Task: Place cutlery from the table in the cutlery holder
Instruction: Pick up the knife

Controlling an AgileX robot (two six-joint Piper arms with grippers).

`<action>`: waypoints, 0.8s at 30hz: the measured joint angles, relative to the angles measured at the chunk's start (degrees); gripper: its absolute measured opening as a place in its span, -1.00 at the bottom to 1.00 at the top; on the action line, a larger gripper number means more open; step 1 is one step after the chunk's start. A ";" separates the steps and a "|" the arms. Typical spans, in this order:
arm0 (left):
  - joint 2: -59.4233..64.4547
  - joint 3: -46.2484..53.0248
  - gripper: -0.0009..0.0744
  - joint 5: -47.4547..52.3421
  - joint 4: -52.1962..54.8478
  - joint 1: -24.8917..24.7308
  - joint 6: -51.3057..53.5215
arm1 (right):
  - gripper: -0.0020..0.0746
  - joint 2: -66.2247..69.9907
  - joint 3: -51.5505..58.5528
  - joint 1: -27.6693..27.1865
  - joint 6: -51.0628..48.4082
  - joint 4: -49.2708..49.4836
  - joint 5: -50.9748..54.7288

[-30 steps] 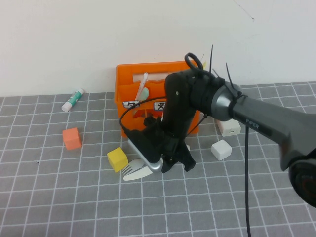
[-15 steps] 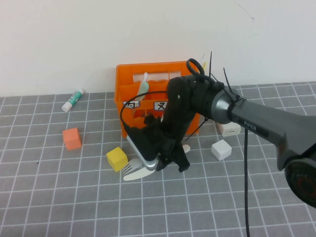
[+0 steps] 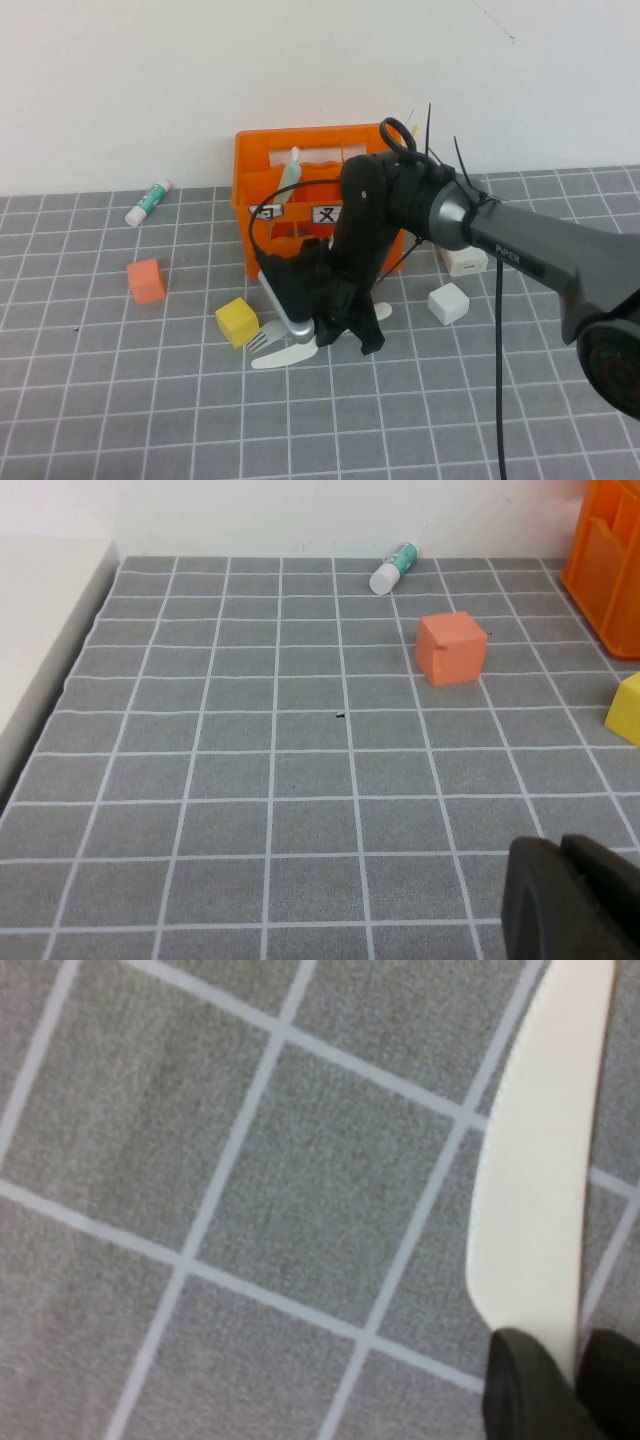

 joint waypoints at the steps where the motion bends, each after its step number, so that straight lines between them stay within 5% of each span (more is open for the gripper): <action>1: 0.00 0.00 -0.98 0.00 0.00 0.00 0.00 | -0.69 0.00 0.00 0.00 0.25 0.13 0.28; 7: 0.00 0.00 -0.98 0.00 0.00 0.00 0.00 | -0.63 0.00 -0.09 0.11 1.95 0.66 4.30; 14: 0.00 0.00 -0.98 0.00 0.00 0.00 0.00 | -0.29 0.00 -0.21 1.96 2.57 -1.94 7.73; 24: 0.00 0.00 -0.98 0.00 0.00 0.00 0.00 | -0.26 0.00 -0.32 3.71 5.30 -5.04 7.99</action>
